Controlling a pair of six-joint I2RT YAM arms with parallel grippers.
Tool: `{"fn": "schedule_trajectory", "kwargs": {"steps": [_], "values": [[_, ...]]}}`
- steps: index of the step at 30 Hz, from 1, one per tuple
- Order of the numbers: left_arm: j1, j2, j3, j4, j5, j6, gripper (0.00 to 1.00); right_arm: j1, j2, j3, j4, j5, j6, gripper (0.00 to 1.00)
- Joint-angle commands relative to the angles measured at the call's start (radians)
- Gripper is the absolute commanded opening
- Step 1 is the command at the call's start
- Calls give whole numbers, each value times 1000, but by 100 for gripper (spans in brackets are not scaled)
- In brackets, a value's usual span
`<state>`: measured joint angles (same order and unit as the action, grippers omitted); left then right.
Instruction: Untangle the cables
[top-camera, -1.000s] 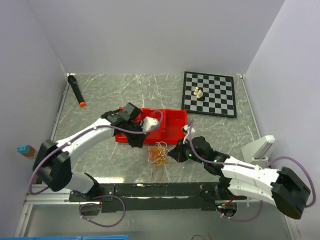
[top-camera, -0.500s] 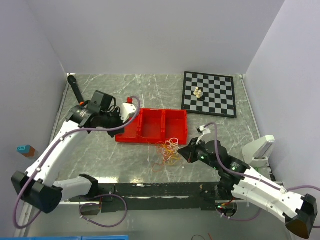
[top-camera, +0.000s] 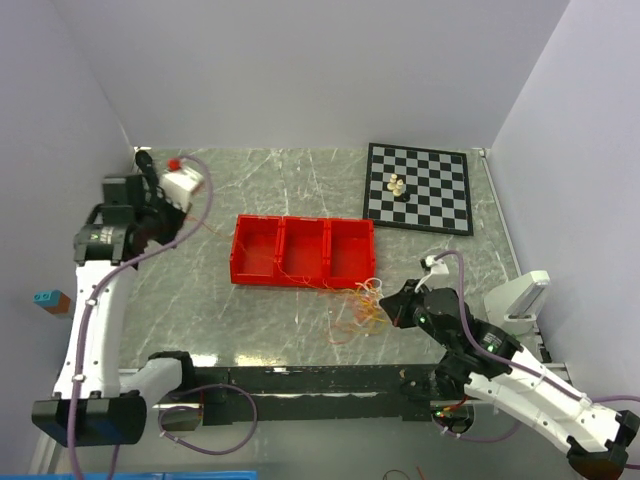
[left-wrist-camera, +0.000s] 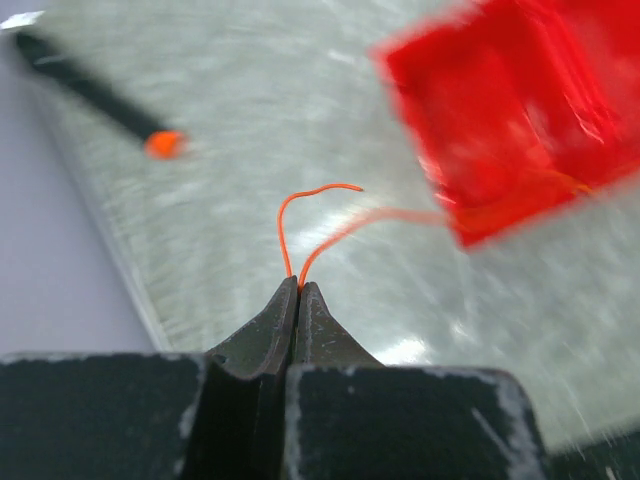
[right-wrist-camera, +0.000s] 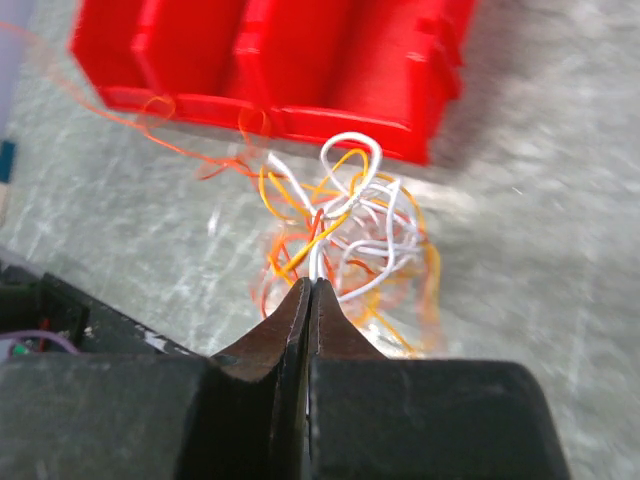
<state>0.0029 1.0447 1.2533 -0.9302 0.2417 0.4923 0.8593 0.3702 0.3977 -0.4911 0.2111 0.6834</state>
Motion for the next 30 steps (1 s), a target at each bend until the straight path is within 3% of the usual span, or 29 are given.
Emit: {"fn": "schedule_trajectory", "kwargs": {"steps": [1,4,8,14,20,26,30], "values": [[197,27,124,149,57,-55,1,1,-11,66,-151,100,88,0],[374,115,256,98,253,-44,1,1,-45,47,-175,82,110,0],[425,175,388,16,364,-49,1,1,-83,23,-167,57,107,0],[457,126,469,212,305,-211,1,6,15,41,-195,67,149,0],[511,143,552,424,91,-527,1,87,94,-14,-178,76,269,0],[517,279,839,384,120,-635,1,196,180,-51,-158,125,384,0],[517,321,942,422,108,-666,1,257,248,-36,-164,162,426,0]]}}
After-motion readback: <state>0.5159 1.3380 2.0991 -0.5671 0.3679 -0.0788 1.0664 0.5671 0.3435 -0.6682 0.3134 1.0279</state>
